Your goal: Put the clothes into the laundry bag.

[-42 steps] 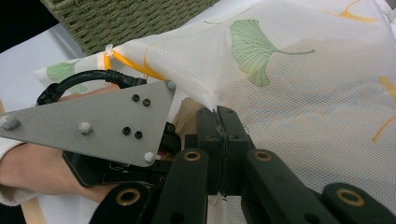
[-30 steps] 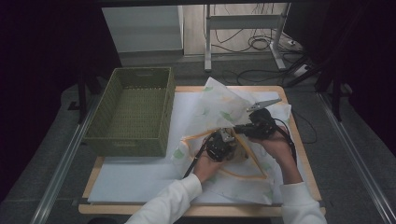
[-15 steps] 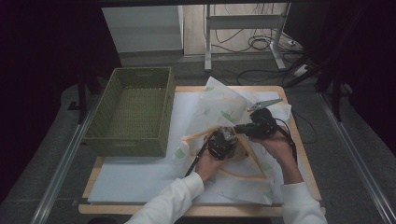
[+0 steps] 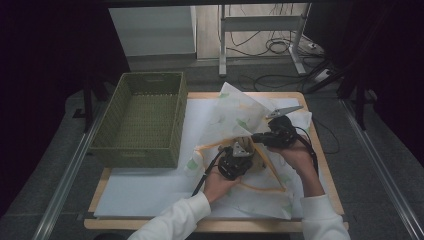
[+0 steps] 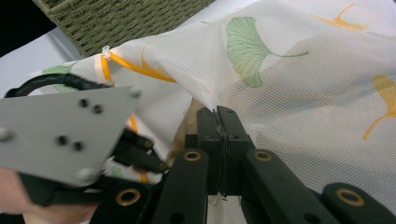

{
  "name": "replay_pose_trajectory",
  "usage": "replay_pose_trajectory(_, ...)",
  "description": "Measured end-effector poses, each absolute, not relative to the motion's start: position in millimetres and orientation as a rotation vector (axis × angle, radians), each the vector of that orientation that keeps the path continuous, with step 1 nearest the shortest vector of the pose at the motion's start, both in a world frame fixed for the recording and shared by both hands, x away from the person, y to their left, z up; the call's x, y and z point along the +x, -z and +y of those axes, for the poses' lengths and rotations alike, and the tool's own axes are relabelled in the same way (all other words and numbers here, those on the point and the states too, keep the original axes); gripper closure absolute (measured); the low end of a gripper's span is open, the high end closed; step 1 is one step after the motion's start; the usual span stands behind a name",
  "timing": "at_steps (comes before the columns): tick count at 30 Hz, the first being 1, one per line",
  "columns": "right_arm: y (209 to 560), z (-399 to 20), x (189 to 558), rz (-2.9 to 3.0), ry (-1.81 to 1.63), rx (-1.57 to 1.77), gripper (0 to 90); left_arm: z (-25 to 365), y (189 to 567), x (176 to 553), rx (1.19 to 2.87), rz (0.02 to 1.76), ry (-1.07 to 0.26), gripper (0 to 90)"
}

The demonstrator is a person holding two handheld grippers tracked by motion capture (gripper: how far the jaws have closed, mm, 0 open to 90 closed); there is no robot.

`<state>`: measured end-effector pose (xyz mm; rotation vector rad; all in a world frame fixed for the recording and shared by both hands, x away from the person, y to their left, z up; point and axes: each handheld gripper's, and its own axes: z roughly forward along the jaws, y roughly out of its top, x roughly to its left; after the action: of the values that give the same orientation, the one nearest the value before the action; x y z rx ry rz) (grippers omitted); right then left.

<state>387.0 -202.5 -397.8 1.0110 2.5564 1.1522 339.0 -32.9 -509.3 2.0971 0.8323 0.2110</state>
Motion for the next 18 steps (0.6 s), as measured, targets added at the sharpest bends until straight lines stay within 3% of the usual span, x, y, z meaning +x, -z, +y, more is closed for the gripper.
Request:
replay_pose_trajectory(7, 400, -203, 388, 2.559, -1.149, 1.015, 88.9, -45, 513, 333, 2.134, 0.763, -0.141, 89.5)
replay_pose_trajectory(18, 400, -203, 388, 2.559, -1.145, 1.019, 88.8, -59, 526, 354, 2.176, 0.813, -0.321, 89.6)
